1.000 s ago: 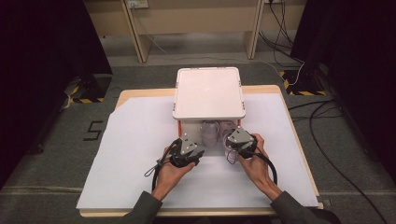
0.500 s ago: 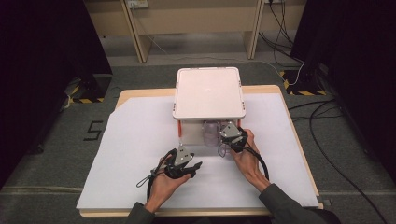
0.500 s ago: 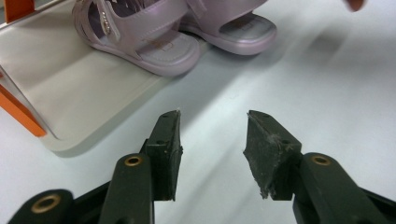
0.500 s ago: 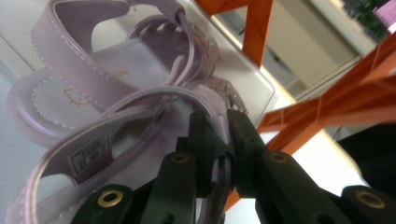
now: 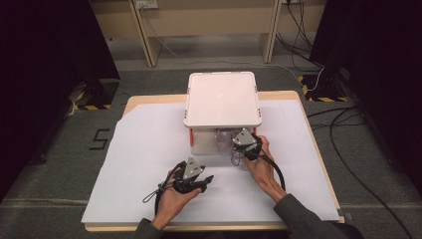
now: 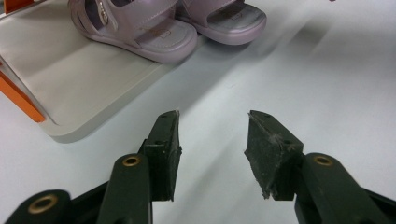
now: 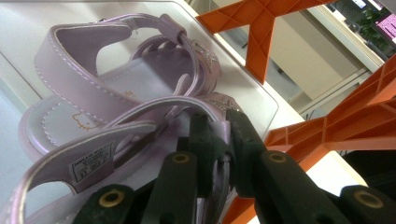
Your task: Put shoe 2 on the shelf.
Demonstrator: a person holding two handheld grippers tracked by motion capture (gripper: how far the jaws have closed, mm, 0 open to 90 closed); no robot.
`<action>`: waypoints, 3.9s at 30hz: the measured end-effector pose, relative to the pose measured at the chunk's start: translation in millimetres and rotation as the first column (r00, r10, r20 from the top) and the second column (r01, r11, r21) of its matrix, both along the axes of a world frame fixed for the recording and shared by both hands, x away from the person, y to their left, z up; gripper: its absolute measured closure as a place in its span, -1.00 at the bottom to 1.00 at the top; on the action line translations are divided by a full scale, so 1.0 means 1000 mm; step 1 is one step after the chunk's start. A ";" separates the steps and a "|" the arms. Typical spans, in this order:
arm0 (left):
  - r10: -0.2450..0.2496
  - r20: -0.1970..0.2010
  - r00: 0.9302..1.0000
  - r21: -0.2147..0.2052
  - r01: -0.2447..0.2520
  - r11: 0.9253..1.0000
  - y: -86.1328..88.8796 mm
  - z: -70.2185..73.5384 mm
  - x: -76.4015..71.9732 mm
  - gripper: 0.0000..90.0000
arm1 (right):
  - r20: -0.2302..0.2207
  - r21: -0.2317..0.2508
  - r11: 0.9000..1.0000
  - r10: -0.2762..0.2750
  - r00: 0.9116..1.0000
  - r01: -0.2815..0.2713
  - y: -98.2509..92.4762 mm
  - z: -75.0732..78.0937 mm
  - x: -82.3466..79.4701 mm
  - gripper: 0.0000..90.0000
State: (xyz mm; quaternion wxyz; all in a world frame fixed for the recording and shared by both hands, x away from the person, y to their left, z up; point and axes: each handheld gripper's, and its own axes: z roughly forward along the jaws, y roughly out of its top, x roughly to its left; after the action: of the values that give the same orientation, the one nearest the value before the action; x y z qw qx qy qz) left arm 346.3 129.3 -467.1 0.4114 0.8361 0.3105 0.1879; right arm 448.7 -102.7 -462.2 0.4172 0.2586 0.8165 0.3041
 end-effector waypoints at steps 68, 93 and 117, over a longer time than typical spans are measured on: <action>0.017 -0.086 0.996 -0.003 -0.018 1.000 0.027 -0.019 -0.023 0.02 | -0.322 0.179 0.984 0.074 0.944 -0.017 -0.004 -0.020 -0.006 -0.30; 0.007 -0.090 0.996 -0.004 -0.008 1.000 0.024 -0.021 -0.024 -0.01 | -0.224 0.158 0.985 -0.030 0.974 0.067 -0.001 -0.016 -0.001 -0.09; 0.157 -0.054 0.986 -0.102 -0.161 0.982 0.064 -0.013 -0.040 -0.48 | -0.297 0.485 0.874 0.181 0.937 -0.014 -0.070 0.011 -0.066 -0.41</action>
State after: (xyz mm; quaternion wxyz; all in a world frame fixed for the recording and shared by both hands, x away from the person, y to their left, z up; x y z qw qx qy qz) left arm 306.4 193.6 -480.5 0.4318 0.7896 0.3951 0.1843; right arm 382.4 -172.9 -451.3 0.1804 0.3586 0.7874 0.4679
